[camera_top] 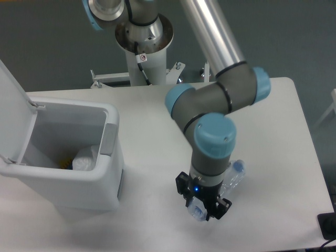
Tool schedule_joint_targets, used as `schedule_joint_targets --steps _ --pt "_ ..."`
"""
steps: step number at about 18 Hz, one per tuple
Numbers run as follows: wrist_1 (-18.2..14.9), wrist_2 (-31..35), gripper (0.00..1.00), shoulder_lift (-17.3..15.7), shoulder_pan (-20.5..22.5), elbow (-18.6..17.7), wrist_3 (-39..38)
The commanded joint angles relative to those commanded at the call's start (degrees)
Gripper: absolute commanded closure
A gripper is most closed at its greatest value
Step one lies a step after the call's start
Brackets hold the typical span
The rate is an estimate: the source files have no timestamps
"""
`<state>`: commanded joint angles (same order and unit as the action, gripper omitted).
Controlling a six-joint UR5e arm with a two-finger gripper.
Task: Place the trash in the trash can
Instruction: 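Lift the bottle upright and carry it toward the bin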
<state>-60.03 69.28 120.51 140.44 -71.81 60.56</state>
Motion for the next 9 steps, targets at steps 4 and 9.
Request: schedule_joint_targets --steps 4,9 --pt "0.1 -8.9 0.7 -3.9 1.8 0.3 -3.8" --pt "0.4 -30.6 0.7 -4.8 5.8 4.6 -12.7"
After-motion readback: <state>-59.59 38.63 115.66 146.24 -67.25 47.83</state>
